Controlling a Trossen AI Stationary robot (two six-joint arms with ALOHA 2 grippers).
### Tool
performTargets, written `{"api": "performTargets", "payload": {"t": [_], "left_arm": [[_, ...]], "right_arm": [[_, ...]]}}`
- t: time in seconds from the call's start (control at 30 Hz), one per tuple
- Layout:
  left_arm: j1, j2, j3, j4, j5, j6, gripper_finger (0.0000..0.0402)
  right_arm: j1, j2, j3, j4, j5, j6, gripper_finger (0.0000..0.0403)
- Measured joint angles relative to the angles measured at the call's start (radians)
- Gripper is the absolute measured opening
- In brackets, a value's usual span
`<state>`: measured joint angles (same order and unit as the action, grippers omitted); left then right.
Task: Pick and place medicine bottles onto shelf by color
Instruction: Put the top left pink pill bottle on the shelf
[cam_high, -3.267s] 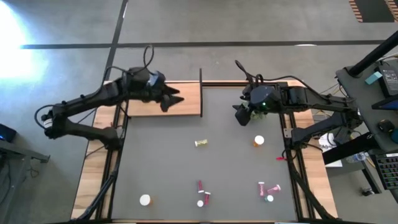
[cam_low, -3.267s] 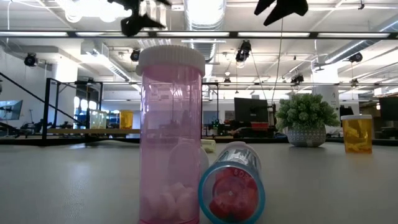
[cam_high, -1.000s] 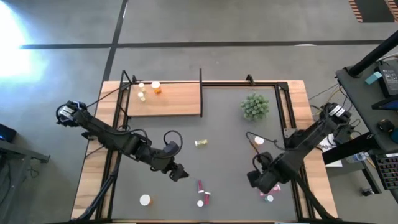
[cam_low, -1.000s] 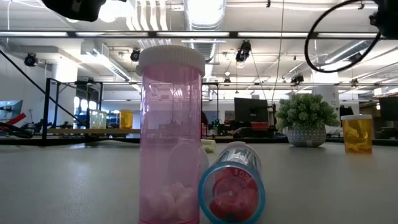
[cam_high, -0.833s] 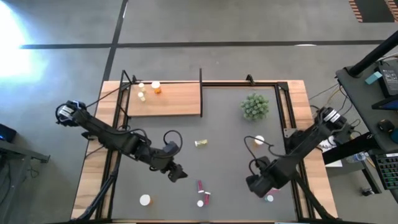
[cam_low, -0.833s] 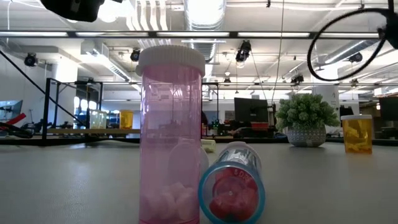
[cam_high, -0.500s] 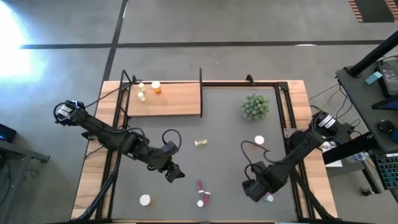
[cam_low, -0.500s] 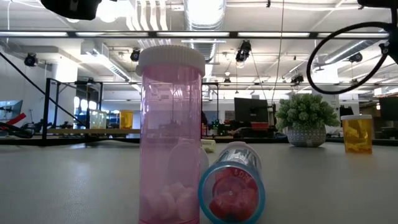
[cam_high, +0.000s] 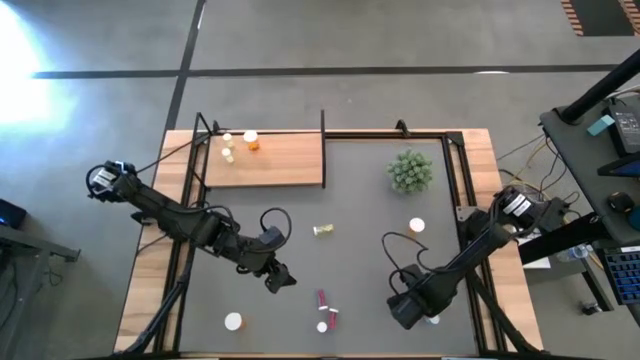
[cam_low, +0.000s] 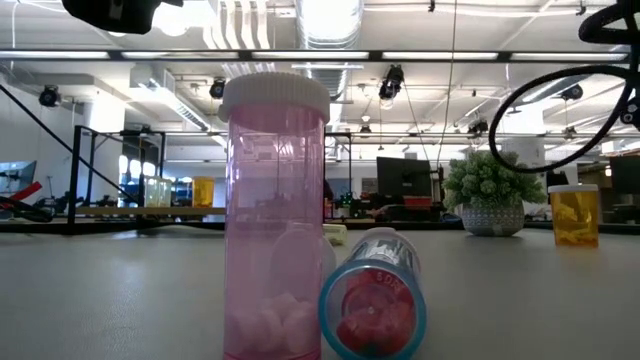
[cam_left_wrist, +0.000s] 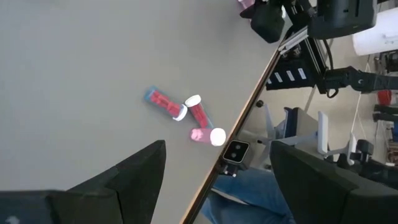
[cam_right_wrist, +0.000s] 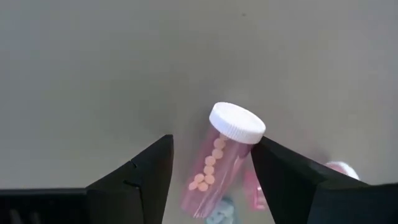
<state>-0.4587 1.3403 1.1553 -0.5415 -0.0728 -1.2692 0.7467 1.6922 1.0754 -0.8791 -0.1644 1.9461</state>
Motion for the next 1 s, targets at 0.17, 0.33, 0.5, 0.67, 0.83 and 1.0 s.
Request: {"api": "performTargets", "payload": {"t": [0.17,0.33,0.5,0.67,0.83,1.0], "left_arm": [[0.0,0.0,0.0,0.001,0.0,-0.005,0.0272],[0.0,0.0,0.0,0.002,-0.001,-0.007,0.0272],[0.0,0.0,0.0,0.002,-0.001,-0.007,0.0272],[0.0,0.0,0.001,0.002,-0.002,-0.007,0.0272],[0.001,-0.002,0.002,0.002,-0.007,0.046,0.0272],[0.013,-0.01,0.002,0.001,-0.008,0.15,0.0272]], "right_arm": [[0.0,0.012,-0.001,0.003,0.007,-0.02,0.0179],[0.0,0.009,-0.002,0.004,0.011,-0.021,0.0149],[0.0,0.007,-0.002,0.002,0.015,-0.028,0.0122],[0.0,-0.021,-0.003,0.003,0.019,-0.038,0.0107],[0.002,-0.083,-0.003,0.007,0.046,-0.087,0.0107],[-0.005,-0.197,-0.003,0.01,0.16,-0.148,0.0108]]}}
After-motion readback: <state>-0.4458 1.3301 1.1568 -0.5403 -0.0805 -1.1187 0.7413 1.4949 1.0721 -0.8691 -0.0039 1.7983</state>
